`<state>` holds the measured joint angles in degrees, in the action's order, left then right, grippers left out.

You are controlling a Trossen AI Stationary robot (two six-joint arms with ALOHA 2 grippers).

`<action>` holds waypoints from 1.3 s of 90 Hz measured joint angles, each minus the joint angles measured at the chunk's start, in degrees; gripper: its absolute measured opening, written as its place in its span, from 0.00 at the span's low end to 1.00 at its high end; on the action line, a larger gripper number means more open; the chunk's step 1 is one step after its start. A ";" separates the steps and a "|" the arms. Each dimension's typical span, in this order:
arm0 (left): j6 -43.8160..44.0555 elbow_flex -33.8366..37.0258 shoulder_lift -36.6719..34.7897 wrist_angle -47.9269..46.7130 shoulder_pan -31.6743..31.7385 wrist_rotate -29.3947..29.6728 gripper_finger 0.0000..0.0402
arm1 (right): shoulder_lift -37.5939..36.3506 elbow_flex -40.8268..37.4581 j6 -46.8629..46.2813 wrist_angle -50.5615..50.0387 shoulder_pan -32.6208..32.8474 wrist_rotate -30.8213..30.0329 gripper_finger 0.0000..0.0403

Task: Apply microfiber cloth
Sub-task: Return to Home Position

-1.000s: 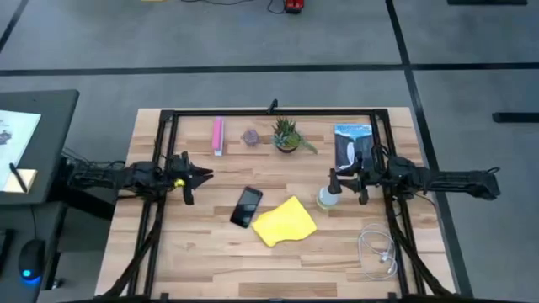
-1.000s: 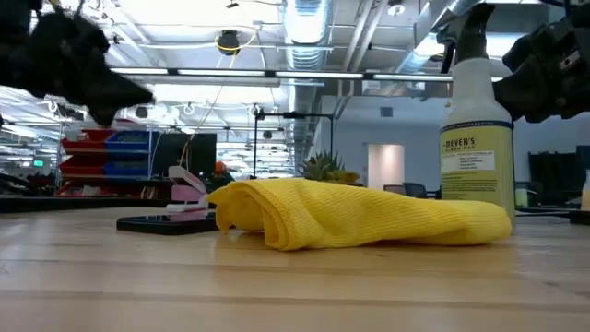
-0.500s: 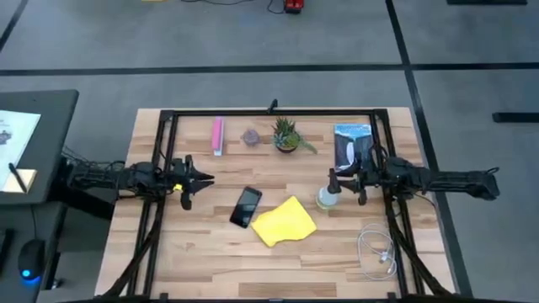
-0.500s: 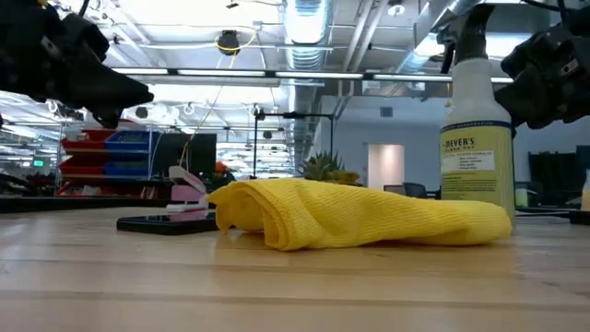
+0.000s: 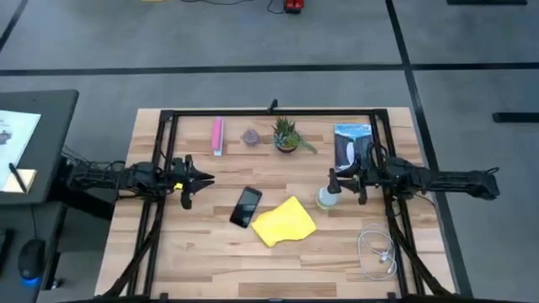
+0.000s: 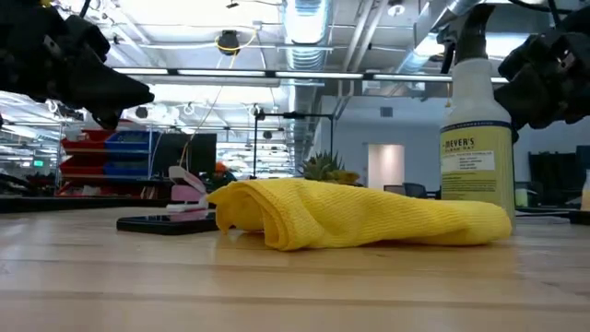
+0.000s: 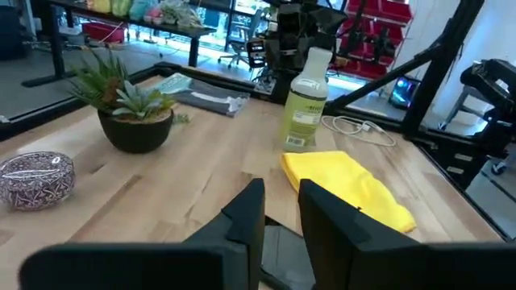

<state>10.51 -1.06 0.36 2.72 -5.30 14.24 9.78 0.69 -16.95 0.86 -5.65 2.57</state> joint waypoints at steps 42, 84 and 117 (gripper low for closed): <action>0.01 0.00 0.00 -0.17 0.00 0.15 0.14 | 0.00 0.00 -0.13 -0.19 0.00 0.11 0.29; -0.01 -0.02 0.00 -0.22 0.00 0.13 0.14 | 0.00 -0.07 0.02 0.75 0.00 0.42 0.29; -0.01 -0.02 0.00 -0.22 0.00 0.13 0.14 | 0.00 -0.09 0.02 1.01 0.00 0.42 0.29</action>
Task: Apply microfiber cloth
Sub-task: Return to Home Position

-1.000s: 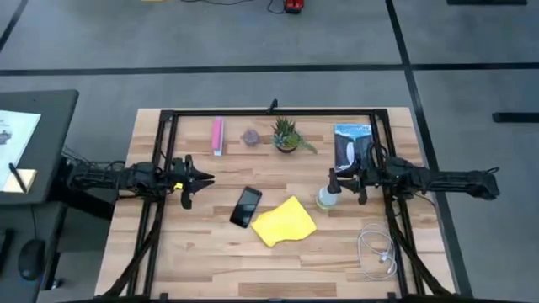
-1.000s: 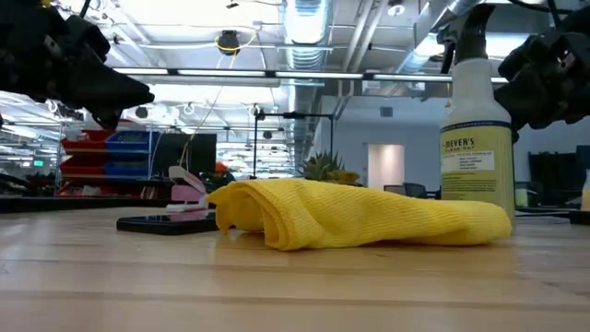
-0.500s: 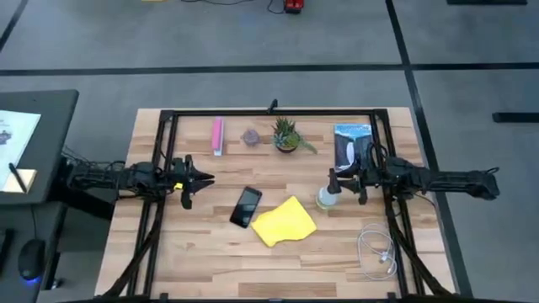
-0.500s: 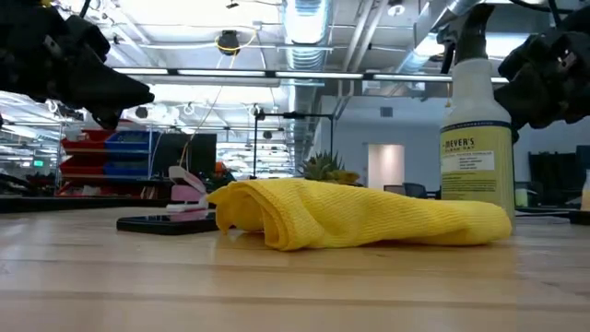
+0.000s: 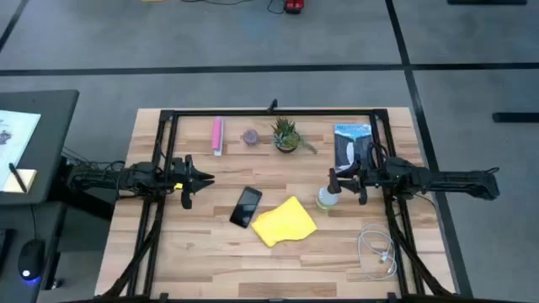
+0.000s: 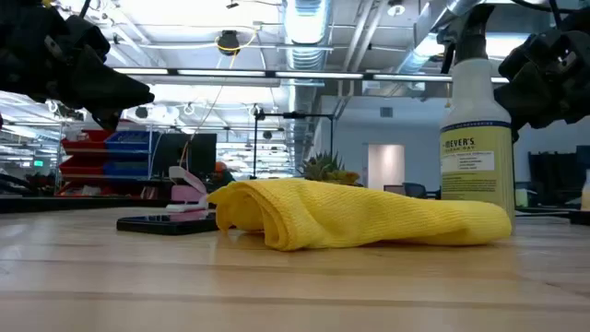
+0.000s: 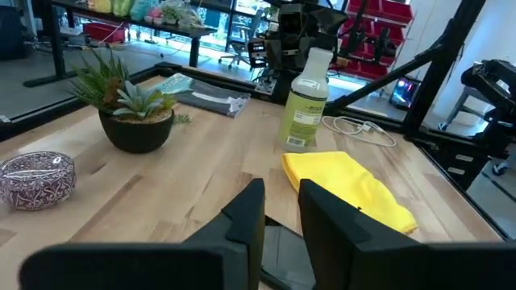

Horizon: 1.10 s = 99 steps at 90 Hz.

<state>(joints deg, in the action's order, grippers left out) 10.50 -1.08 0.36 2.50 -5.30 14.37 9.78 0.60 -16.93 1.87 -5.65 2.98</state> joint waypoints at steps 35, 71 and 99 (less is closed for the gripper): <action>0.00 0.00 0.00 0.00 -0.02 0.00 0.14 | 0.00 0.00 -0.04 0.09 0.00 -0.02 0.29; 0.00 0.00 0.00 -0.02 -0.02 0.00 0.14 | 0.00 0.00 -0.17 0.13 0.00 -0.04 0.29; 0.00 -0.02 0.49 -0.02 -1.59 -0.11 0.14 | 0.00 0.00 -0.13 0.16 0.00 -0.07 0.29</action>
